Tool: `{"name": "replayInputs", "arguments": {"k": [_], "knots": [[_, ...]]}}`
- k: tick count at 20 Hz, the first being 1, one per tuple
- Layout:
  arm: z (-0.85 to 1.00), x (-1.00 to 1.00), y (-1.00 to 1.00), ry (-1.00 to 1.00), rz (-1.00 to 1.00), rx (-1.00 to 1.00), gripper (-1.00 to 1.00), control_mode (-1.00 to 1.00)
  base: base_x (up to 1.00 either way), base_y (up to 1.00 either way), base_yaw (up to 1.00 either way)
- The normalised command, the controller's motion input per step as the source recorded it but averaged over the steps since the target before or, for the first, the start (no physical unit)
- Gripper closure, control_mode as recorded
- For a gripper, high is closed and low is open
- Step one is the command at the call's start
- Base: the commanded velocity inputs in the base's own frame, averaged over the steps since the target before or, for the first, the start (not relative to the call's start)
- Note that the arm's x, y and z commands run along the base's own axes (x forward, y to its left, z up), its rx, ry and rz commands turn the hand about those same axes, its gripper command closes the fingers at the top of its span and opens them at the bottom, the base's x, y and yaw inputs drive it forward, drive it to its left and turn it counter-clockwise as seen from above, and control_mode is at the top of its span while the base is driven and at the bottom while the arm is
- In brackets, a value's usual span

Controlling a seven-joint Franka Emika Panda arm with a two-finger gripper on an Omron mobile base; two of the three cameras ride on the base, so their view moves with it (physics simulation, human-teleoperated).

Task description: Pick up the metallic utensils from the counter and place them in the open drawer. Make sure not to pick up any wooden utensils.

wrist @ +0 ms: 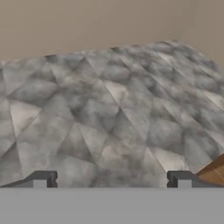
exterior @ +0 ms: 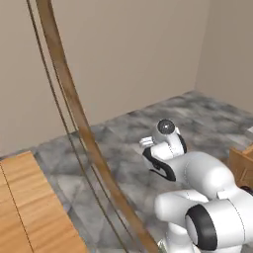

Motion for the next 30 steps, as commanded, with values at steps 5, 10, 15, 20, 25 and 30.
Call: {"name": "replayInputs", "arguments": {"k": [5, 10, 15, 20, 25, 30], "knots": [[0.00, 0.00, 0.00, 0.00, 0.00, 0.00, -1.00, 1.00, 1.00, 0.35, -0.50], [0.00, 0.00, 0.00, 0.00, 0.00, 0.00, -1.00, 1.00, 1.00, 0.10, -0.59], [0.00, 0.00, 0.00, 0.00, 0.00, 0.00, -1.00, 1.00, 1.00, 0.04, -0.61], [0.00, 0.00, 0.00, 0.00, 0.00, 0.00, -1.00, 1.00, 0.86, 0.15, -0.68], [0.00, 0.00, 0.00, 0.00, 0.00, 0.00, -1.00, 1.00, 0.70, 0.39, -0.74], [0.00, 0.00, 0.00, 0.00, 0.00, 0.00, -1.00, 1.00, 0.66, 0.73, -0.75]]}}
